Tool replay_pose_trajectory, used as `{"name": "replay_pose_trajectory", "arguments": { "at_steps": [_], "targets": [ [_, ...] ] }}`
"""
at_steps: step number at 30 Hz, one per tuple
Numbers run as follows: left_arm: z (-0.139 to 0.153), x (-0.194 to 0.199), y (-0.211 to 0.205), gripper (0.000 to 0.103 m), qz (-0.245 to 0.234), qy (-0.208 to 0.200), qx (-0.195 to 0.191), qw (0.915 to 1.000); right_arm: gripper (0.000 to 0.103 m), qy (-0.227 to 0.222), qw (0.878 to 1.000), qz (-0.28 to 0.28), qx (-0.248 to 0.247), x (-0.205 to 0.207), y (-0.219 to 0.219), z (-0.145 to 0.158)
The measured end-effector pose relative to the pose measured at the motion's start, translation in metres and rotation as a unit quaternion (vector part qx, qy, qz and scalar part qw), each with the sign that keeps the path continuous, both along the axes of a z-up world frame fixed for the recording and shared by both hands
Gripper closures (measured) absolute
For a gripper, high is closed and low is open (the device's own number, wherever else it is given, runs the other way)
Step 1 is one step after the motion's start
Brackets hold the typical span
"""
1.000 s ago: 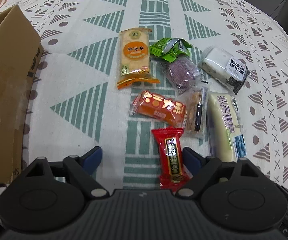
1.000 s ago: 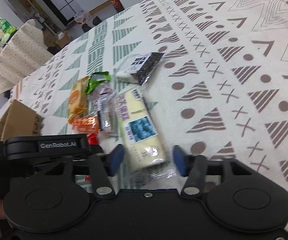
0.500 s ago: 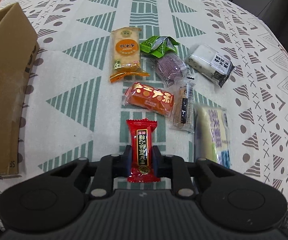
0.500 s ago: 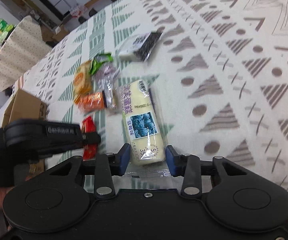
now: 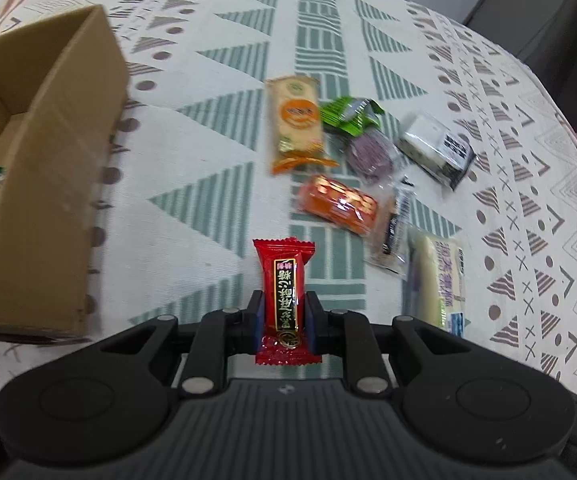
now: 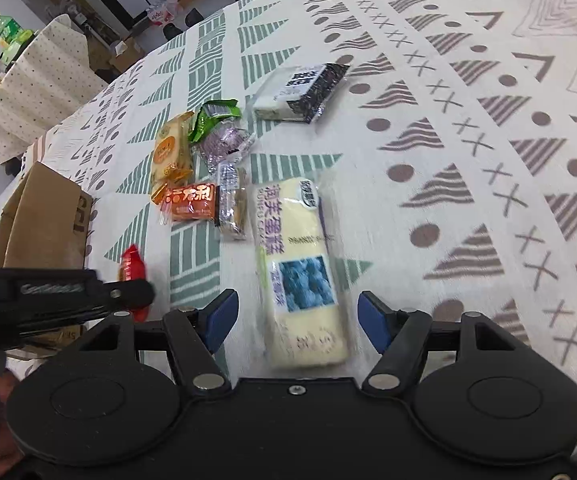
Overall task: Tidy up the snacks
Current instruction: 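Grasp the red snack bar with the left gripper while the right grasps the white blueberry cake pack, then carry the red snack bar and blueberry cake pack over the cardboard box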
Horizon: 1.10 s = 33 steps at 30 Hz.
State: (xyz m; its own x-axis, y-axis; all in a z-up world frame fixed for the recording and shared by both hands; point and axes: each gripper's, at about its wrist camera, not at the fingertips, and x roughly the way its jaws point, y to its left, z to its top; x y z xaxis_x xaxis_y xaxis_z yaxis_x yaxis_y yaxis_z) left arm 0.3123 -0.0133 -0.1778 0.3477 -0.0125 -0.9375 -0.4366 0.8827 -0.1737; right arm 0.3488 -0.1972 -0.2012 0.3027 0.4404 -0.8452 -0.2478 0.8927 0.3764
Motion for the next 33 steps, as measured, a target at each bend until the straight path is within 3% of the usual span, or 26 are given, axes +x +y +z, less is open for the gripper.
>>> {"name": "replay_pose_trajectory", "arguments": {
  "at_steps": [5, 7, 9, 11, 33],
  "targets": [
    [0.007, -0.009, 0.013, 0.084, 0.009, -0.005, 0.0, 0.9999, 0.039, -0.008, 1.0, 0.005, -0.008, 0.002, 0.01, -0.001],
    [0.009, -0.012, 0.016, 0.084, 0.012, -0.007, 0.0, 0.9999, 0.047, -0.01, 1.0, 0.007, -0.014, 0.002, 0.013, -0.002],
    [0.012, -0.014, 0.019, 0.084, 0.014, -0.011, -0.002, 0.9998, 0.064, -0.005, 1.0, 0.009, -0.011, 0.002, 0.014, -0.002],
    [0.015, -0.017, 0.021, 0.084, 0.015, -0.014, -0.003, 0.9998, 0.066, 0.004, 1.0, 0.007, 0.0, 0.001, 0.013, -0.001],
    [0.05, -0.058, 0.043, 0.084, 0.029, -0.062, -0.016, 0.9975, 0.069, -0.027, 0.999, -0.013, 0.025, -0.039, 0.019, 0.044]
  ]
}}
